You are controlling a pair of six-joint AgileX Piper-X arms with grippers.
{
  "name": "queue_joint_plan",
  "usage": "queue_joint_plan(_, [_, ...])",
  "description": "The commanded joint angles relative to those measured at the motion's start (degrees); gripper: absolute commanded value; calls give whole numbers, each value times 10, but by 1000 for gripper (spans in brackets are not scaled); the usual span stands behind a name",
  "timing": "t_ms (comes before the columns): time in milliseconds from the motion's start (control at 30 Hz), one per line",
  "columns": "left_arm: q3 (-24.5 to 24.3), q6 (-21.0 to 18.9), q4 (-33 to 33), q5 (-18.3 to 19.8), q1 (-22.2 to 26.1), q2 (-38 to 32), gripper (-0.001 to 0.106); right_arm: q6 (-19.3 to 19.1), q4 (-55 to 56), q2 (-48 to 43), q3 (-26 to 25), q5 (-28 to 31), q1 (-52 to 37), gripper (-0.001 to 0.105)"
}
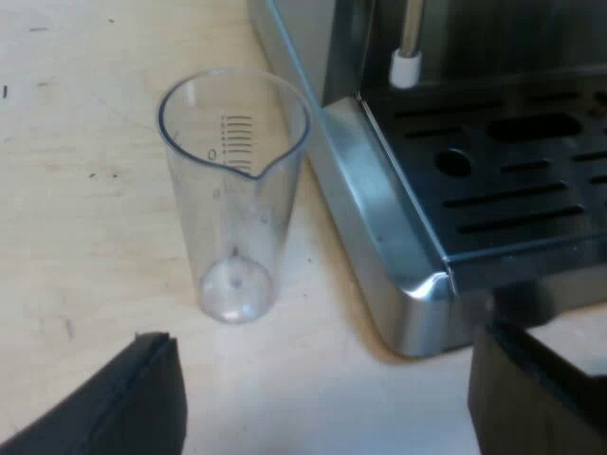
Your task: Pour the beans into the coffee machine
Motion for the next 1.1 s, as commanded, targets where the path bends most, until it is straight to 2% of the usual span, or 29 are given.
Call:
queue_joint_plan(33, [-27,-4,90,-2,1,-56,65,-2,26,-41,-2,3,1,79])
queue_joint_plan(200, [-74,-4,178,-2,1,-116,61,-2,61,-96,-2,7,1,79])
queue_joint_plan(333, [-121,-4,232,-2,1,-150,60,29,93,-146,-3,66,1,79])
queue_joint_plan(433, [-163,-4,268,-2,1,-164,60,28,108,-167,-3,106,1,79])
queue_joint_plan(567, [-202,-4,306,-2,1,-175,60,28,137,-174,-17,130,0,79])
queue_joint_plan(633, [-229,-4,329,-2,1,-183,60,27,156,-174,-29,164,0,79])
queue_joint_plan(733, [-253,-4,359,-2,1,-190,60,7,159,-174,-36,201,0,79])
queue_joint_plan(933, [-281,-4,395,-2,1,-207,60,-5,159,-174,-36,228,0,79])
queue_joint_plan(1100, [-288,-4,396,4,1,-241,60,-4,159,-174,-36,239,-5,79])
